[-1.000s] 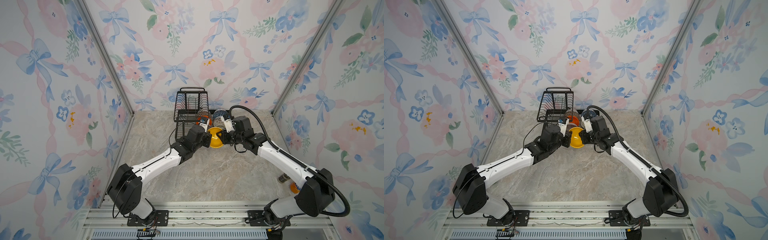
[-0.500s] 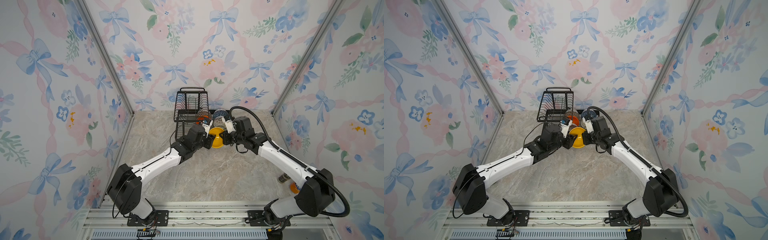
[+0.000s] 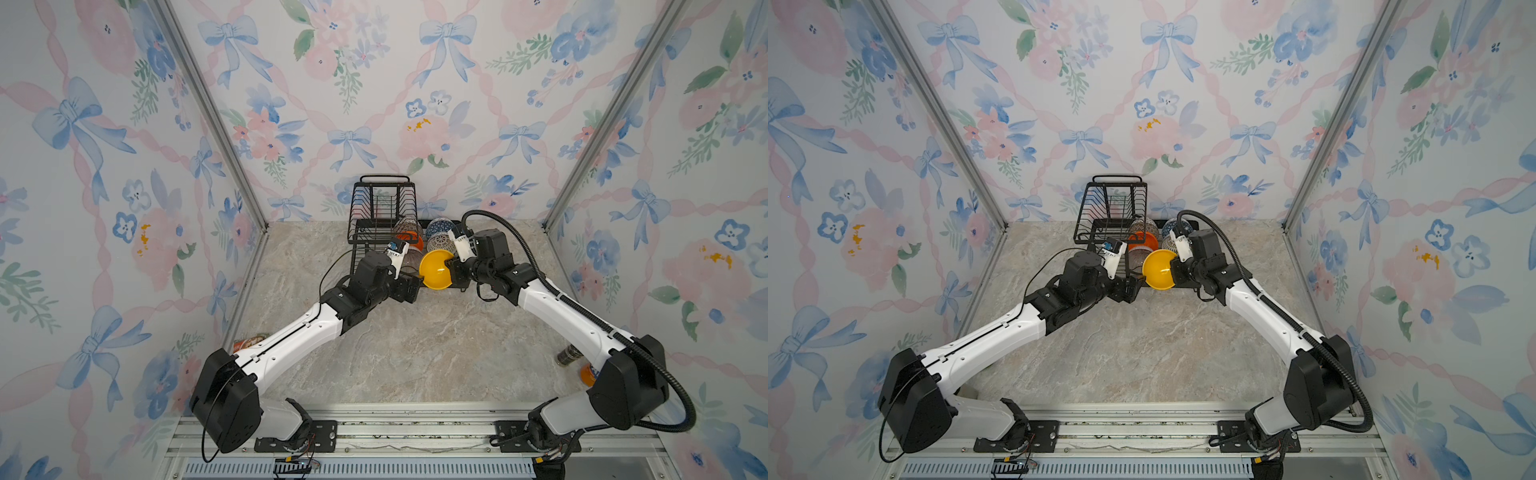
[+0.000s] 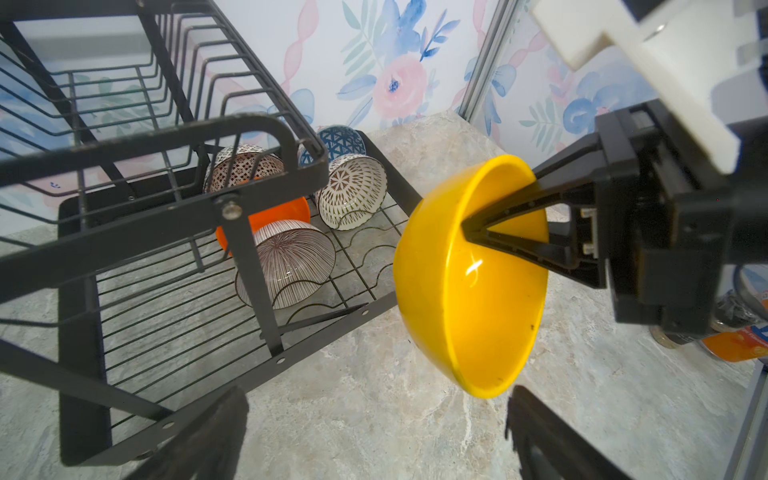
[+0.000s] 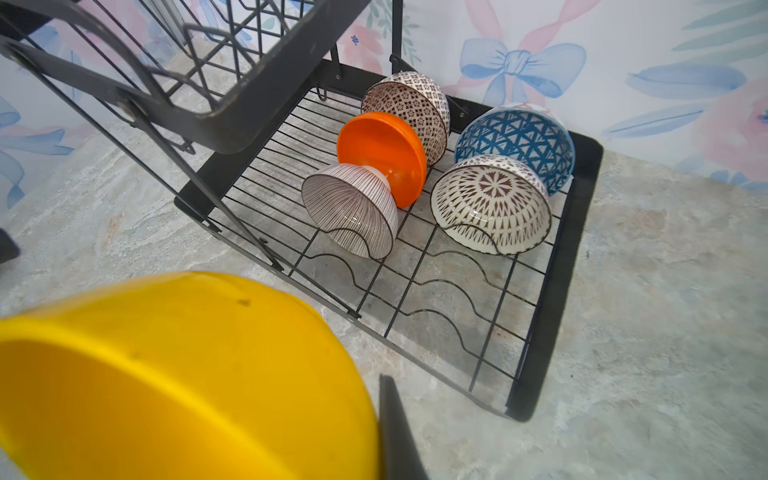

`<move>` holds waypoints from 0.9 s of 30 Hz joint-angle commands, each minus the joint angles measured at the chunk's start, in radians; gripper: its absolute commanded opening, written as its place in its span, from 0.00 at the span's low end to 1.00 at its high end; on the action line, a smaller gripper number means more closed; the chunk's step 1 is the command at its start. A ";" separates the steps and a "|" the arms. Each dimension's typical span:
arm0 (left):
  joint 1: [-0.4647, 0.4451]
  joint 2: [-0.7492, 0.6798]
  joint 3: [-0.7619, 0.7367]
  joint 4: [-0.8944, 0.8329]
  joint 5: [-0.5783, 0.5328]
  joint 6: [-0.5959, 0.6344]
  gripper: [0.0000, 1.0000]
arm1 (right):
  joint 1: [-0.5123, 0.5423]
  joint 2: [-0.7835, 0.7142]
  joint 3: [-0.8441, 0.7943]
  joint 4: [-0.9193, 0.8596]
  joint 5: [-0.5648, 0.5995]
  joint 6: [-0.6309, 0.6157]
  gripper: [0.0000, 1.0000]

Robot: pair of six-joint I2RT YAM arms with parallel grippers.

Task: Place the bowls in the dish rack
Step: 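Carry the yellow bowl into the rack with the right gripper while the left releases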

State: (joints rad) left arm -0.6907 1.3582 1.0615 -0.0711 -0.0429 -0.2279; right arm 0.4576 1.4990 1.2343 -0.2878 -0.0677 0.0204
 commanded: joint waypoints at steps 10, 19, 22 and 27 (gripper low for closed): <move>0.047 -0.084 -0.108 -0.055 0.000 -0.010 0.98 | -0.022 0.074 -0.001 0.236 0.199 -0.187 0.00; 0.075 -0.116 -0.158 -0.085 0.001 -0.016 0.98 | -0.021 0.115 -0.073 0.469 0.285 -0.325 0.00; 0.087 -0.125 -0.174 -0.090 0.009 -0.019 0.98 | -0.021 0.136 -0.078 0.508 0.326 -0.368 0.00; 0.104 -0.125 -0.184 -0.103 0.016 -0.016 0.98 | -0.022 0.151 -0.100 0.598 0.384 -0.428 0.00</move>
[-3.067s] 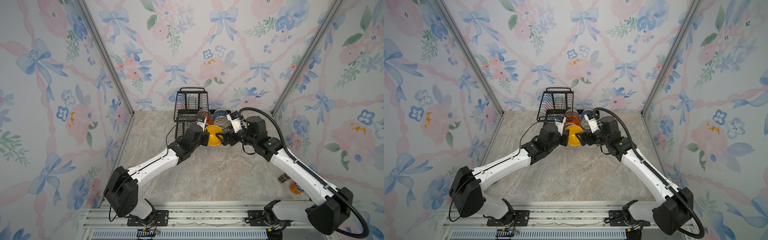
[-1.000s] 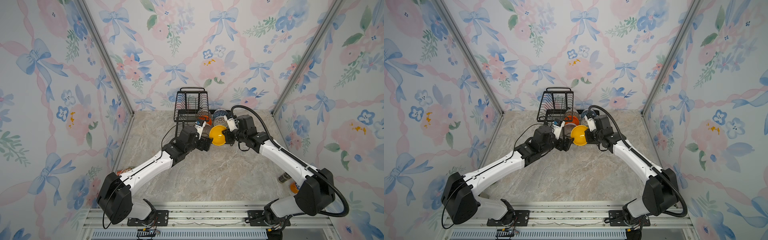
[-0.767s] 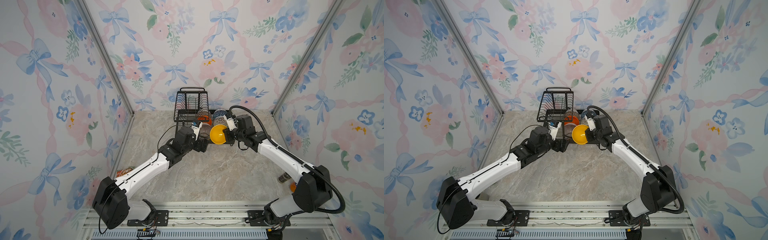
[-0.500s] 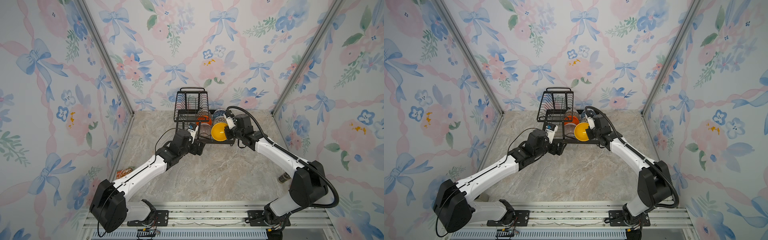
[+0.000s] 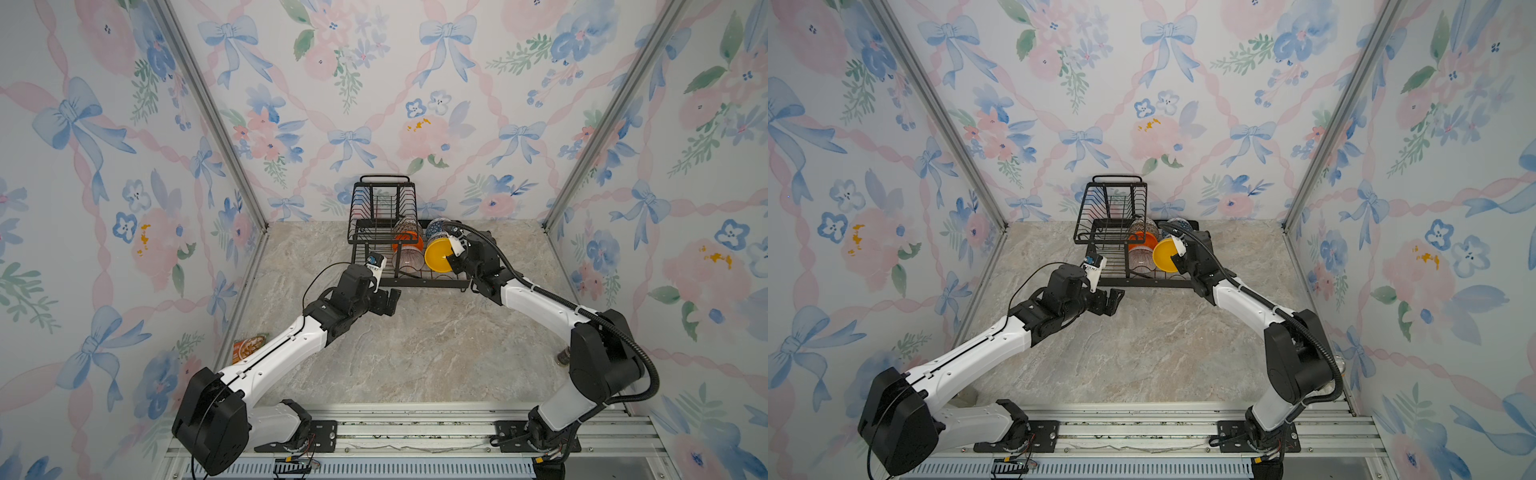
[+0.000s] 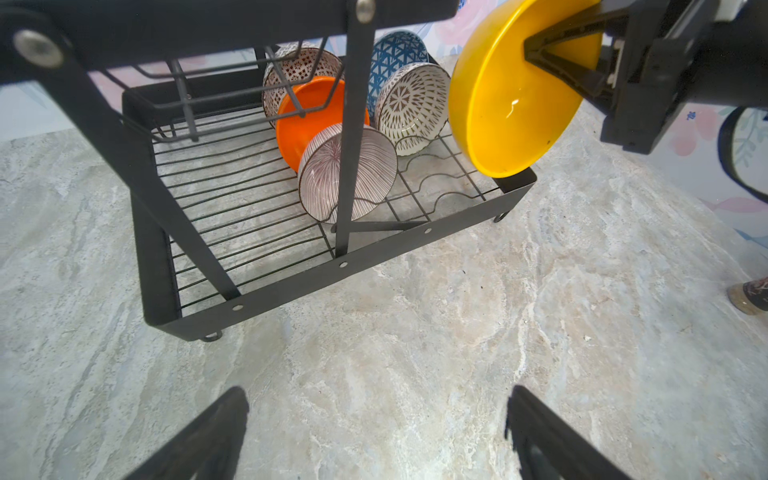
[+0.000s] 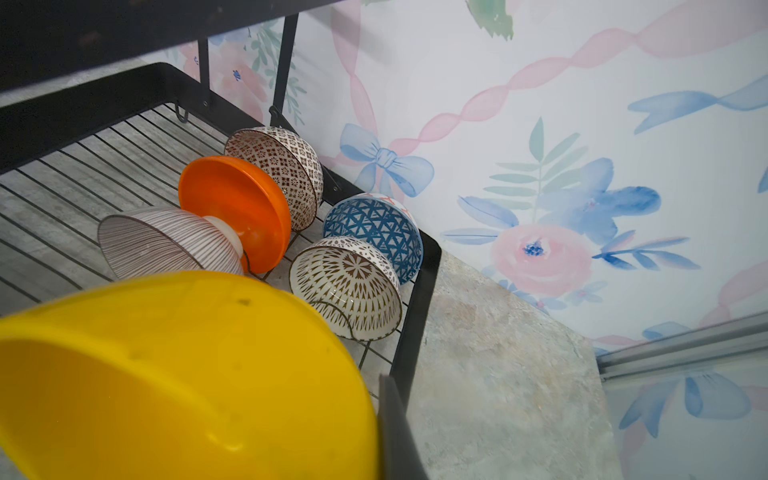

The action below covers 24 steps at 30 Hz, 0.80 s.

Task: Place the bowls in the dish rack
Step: 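Carry the yellow bowl into the rack with the right gripper while the left releases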

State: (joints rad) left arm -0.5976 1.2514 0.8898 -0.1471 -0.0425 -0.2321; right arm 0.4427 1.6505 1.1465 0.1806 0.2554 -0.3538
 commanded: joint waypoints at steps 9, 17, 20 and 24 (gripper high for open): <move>0.034 -0.017 -0.029 -0.034 0.033 -0.012 0.98 | -0.007 0.096 -0.051 0.335 0.136 -0.175 0.00; 0.048 -0.015 -0.037 -0.036 0.043 -0.012 0.98 | -0.010 0.187 -0.066 0.525 0.188 -0.288 0.00; 0.051 -0.015 -0.040 -0.038 0.046 -0.012 0.98 | -0.011 0.226 -0.071 0.617 0.210 -0.349 0.00; 0.056 -0.019 -0.043 -0.041 0.046 -0.012 0.98 | -0.014 0.269 -0.074 0.698 0.220 -0.418 0.00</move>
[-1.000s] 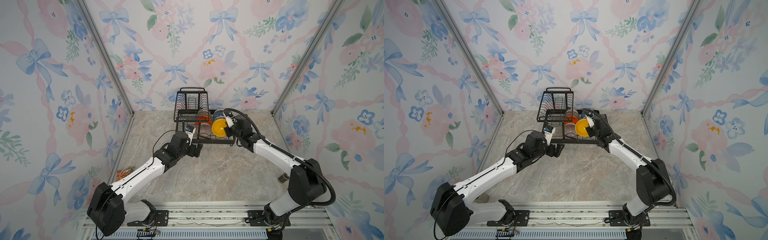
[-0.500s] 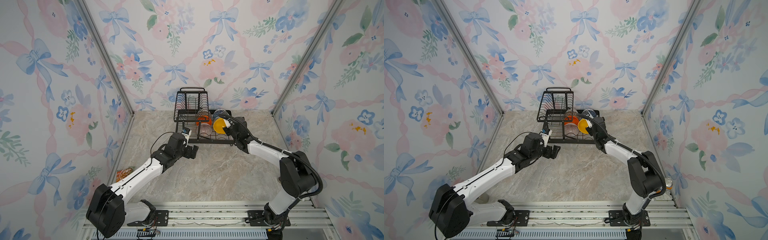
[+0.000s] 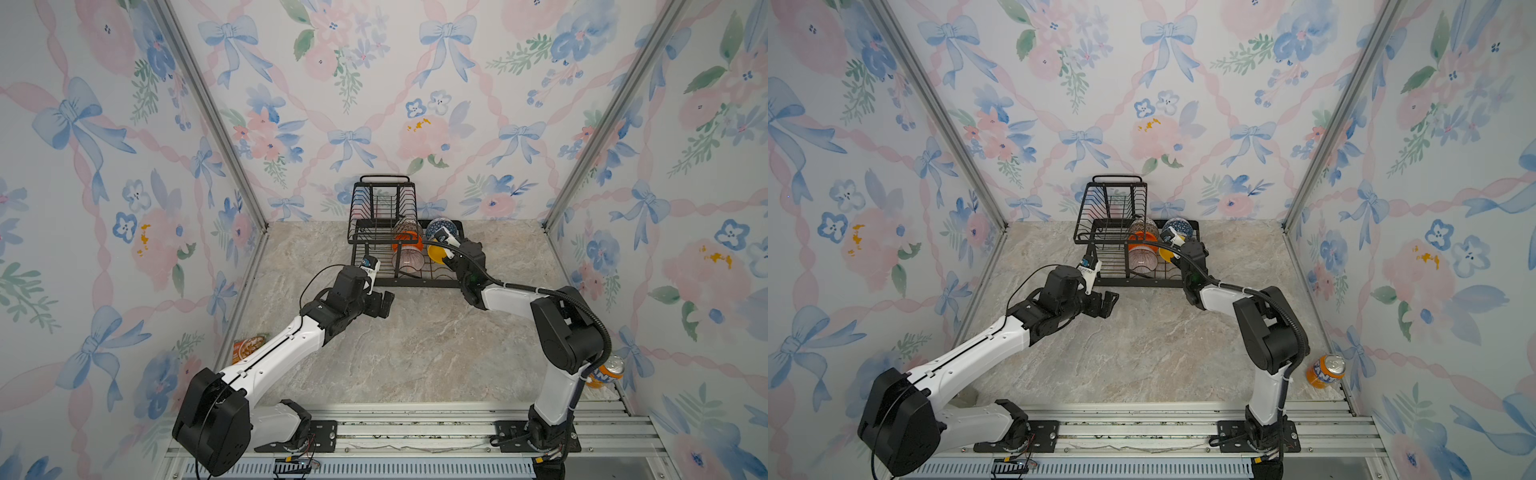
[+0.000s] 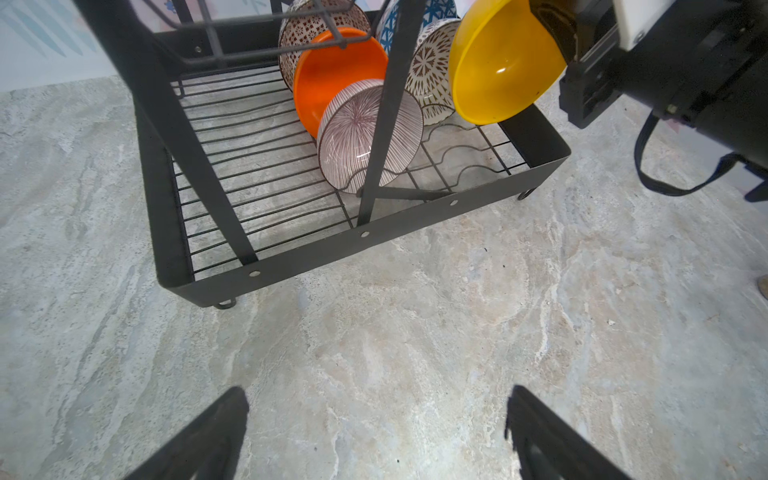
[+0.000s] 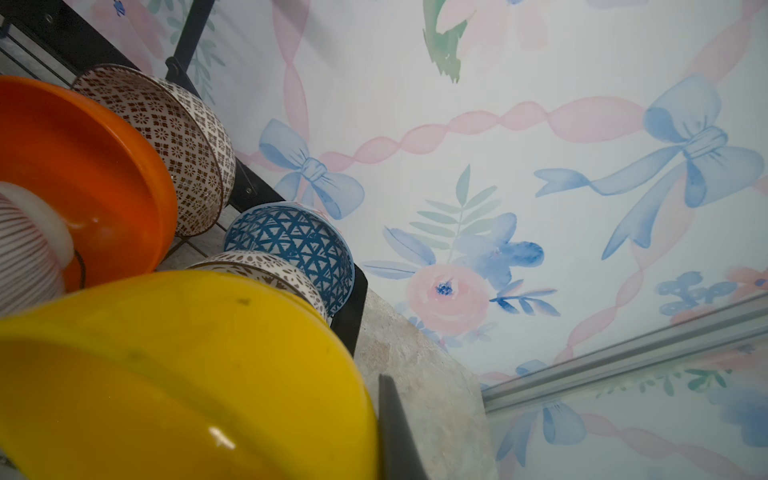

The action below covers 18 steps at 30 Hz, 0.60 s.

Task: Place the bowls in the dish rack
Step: 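Carry the yellow bowl into the rack with the right gripper while the left releases, then lower the yellow bowl beside the white patterned bowl with the right gripper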

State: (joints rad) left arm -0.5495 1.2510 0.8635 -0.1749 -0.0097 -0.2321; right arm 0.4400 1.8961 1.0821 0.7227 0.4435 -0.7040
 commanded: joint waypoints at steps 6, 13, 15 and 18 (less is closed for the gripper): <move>0.011 -0.018 -0.021 -0.013 0.016 -0.013 0.98 | -0.017 0.061 -0.003 0.190 0.020 -0.129 0.00; 0.010 -0.018 -0.022 -0.014 0.020 -0.015 0.98 | -0.022 0.114 -0.002 0.245 0.017 -0.189 0.00; 0.011 -0.022 -0.025 -0.013 0.020 -0.014 0.98 | -0.023 0.129 -0.002 0.257 0.009 -0.217 0.00; 0.011 -0.029 -0.030 -0.012 0.018 -0.015 0.98 | -0.027 0.142 -0.006 0.267 -0.018 -0.260 0.00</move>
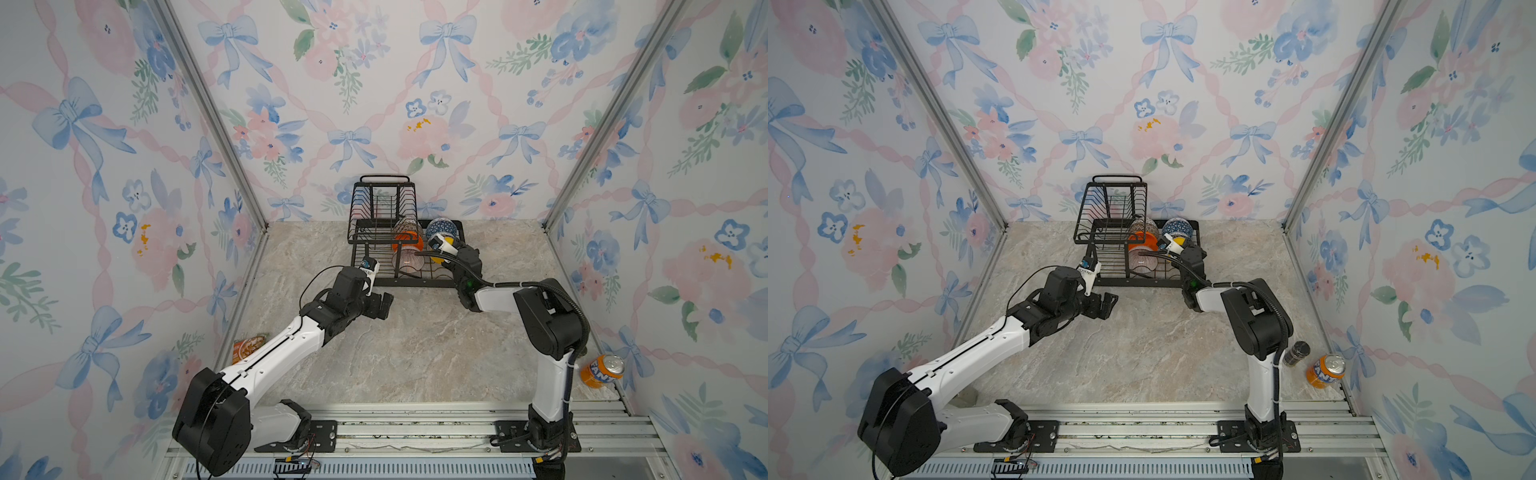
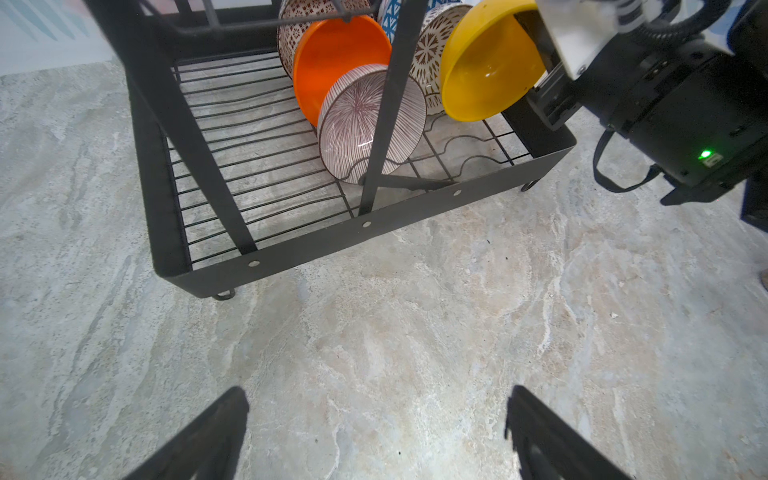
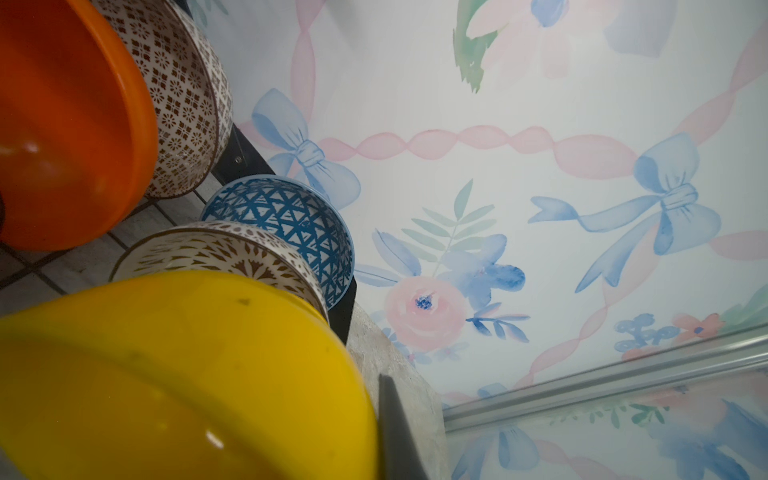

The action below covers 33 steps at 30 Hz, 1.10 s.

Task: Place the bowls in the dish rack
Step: 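Lower the yellow bowl beside the white patterned bowl with the right gripper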

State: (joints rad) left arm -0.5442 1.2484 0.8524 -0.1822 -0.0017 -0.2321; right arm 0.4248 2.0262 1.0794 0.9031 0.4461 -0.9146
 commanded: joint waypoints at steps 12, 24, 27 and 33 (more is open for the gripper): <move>0.007 -0.038 -0.025 -0.011 0.011 -0.015 0.98 | -0.029 0.055 0.030 0.047 -0.085 -0.223 0.00; 0.008 -0.053 -0.030 -0.019 0.004 -0.015 0.98 | -0.035 0.051 0.048 -0.067 -0.158 -0.265 0.00; 0.009 -0.049 -0.029 -0.018 0.008 -0.015 0.98 | -0.032 0.044 0.041 -0.097 -0.168 -0.250 0.00; 0.010 -0.045 -0.026 -0.018 0.009 -0.013 0.98 | -0.024 0.042 0.019 -0.112 -0.172 -0.235 0.00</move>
State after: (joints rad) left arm -0.5423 1.2118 0.8394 -0.1856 -0.0017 -0.2363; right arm 0.3992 2.0758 1.1126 0.8677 0.2943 -1.1675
